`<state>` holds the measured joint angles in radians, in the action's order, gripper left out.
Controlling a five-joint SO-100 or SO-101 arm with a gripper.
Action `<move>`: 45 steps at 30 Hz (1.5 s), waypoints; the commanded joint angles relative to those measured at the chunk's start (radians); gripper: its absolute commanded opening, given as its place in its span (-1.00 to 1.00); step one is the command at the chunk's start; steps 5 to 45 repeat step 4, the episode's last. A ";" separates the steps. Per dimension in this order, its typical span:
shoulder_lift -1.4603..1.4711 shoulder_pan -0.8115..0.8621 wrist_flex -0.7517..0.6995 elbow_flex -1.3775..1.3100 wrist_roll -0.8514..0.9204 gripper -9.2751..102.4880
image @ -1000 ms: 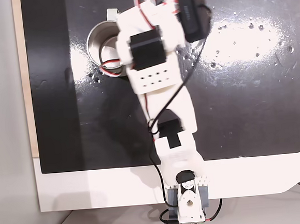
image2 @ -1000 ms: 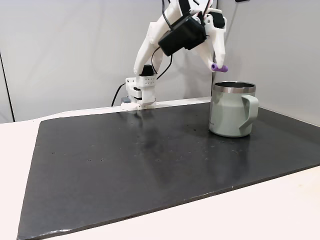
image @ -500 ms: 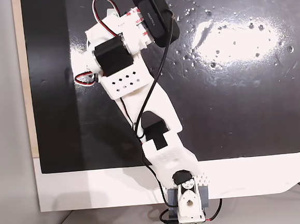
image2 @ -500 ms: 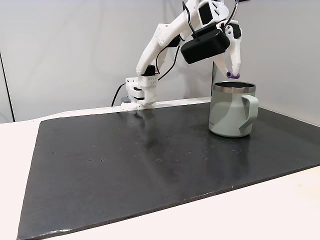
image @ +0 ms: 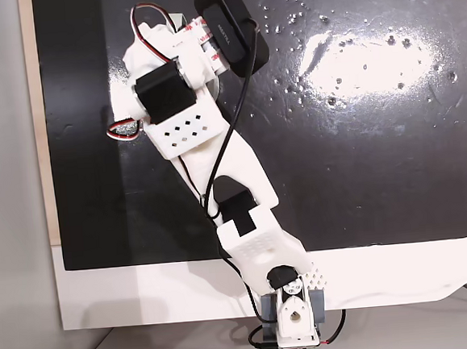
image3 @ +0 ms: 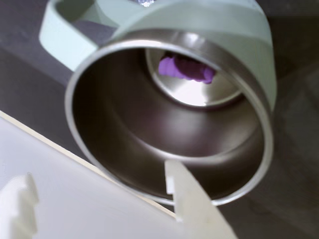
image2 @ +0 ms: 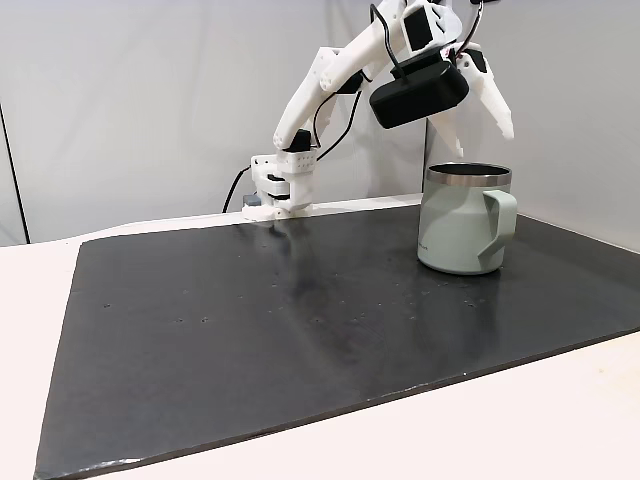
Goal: Grasp a pengrip and put it in the cup.
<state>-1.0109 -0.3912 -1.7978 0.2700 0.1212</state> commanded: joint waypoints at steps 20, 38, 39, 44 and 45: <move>-0.049 0.015 -0.003 0.002 0.009 -0.36; -0.049 0.015 -0.003 0.002 0.009 -0.36; -0.049 0.015 -0.003 0.002 0.009 -0.36; -0.049 0.015 -0.003 0.002 0.009 -0.36; -0.049 0.015 -0.003 0.002 0.009 -0.36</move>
